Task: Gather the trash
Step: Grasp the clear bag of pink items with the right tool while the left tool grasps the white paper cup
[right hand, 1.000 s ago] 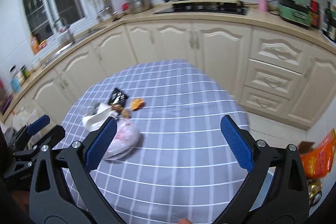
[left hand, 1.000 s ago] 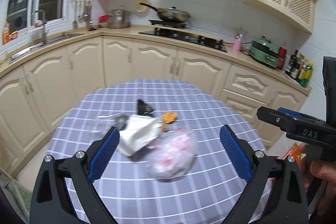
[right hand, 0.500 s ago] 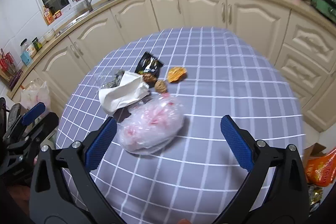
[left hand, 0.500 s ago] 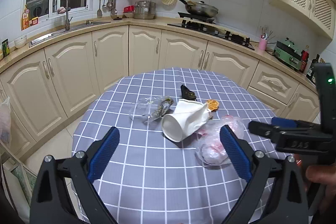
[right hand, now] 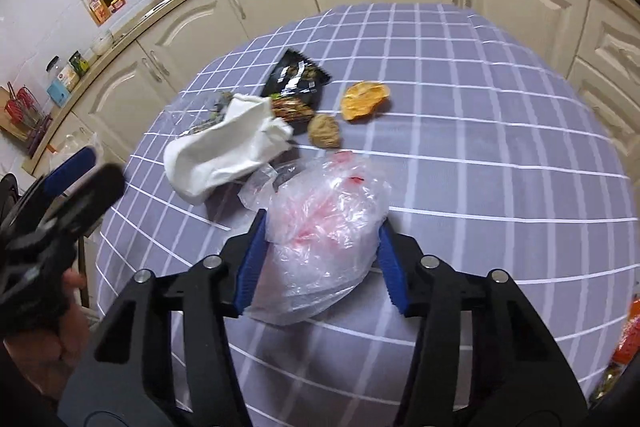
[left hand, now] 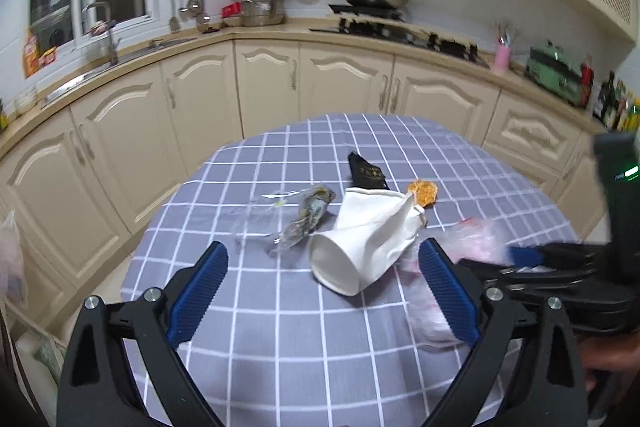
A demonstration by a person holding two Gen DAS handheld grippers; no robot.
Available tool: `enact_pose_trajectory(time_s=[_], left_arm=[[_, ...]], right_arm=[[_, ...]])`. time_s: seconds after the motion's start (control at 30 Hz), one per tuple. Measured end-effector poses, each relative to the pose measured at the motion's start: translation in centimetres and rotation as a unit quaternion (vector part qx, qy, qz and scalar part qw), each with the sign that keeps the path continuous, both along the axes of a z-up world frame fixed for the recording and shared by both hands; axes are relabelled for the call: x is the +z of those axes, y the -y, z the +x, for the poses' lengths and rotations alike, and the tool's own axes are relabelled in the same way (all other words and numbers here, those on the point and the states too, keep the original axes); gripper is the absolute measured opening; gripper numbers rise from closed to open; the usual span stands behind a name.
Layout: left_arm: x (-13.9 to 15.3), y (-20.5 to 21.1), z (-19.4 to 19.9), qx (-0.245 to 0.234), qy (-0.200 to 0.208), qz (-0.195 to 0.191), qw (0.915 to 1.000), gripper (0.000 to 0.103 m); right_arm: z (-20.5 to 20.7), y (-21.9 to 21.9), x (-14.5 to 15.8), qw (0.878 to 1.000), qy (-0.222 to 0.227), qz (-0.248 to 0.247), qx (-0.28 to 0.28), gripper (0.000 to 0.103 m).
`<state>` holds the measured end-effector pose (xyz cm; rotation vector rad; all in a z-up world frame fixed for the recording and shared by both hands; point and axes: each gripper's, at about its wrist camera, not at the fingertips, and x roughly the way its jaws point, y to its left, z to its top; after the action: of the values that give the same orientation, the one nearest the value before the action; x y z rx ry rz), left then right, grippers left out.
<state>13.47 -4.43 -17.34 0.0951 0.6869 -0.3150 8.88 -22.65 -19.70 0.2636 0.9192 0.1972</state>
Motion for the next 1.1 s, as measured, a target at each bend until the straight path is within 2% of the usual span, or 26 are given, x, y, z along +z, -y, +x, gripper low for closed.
enact_pose_trajectory(time_s=[0.2,0.3,0.4,0.47,0.5,0.53,0.57,0.83,1.1], left_arm=[[-1.6,2.7,2.2,-0.029,-0.003,0.042,0.9987,0.094],[-2.9,4.3,2.9,-0.044,-0.010,0.082,0.9956,0.094],[-4.2,5.3,3.1,-0.062,-0.029,0.088,0.9938,0.094],[-4.8,5.6,3.4,-0.065,-0.040,0.078,0.9941,0.094],[-5.0,5.6,3.5,-0.065,-0.045,0.071,0.9944,0.087],[-5.2,5.6,3.7,-0.068,-0.058,0.052,0.9946,0.073],[-5.2,5.6,3.8,-0.067,-0.065,0.042,0.9948,0.065],[-5.1,5.2,2.2,-0.057,-0.077,0.003,0.9954,0.062],[-2.2,4.7,-0.7,-0.043,-0.047,-0.013,0.9979,0.062]], right_arm=[[-1.6,4.0,0.2,0.999,0.001,0.009,-0.042,0.050],[-1.9,5.7,0.2,0.998,-0.001,0.015,-0.059,0.050],[-2.0,6.6,0.2,0.998,-0.001,0.019,-0.065,0.050],[-2.0,6.9,0.1,0.998,-0.001,0.022,-0.065,0.050],[-2.1,7.0,0.0,0.998,-0.001,0.024,-0.066,0.050],[-2.1,7.0,0.0,0.998,-0.001,0.025,-0.066,0.050],[-2.2,7.1,-0.1,0.997,-0.001,0.026,-0.066,0.050],[-3.5,8.2,0.7,0.996,0.013,0.035,-0.078,0.050],[-5.8,10.6,2.9,0.993,0.047,0.049,-0.101,0.050]])
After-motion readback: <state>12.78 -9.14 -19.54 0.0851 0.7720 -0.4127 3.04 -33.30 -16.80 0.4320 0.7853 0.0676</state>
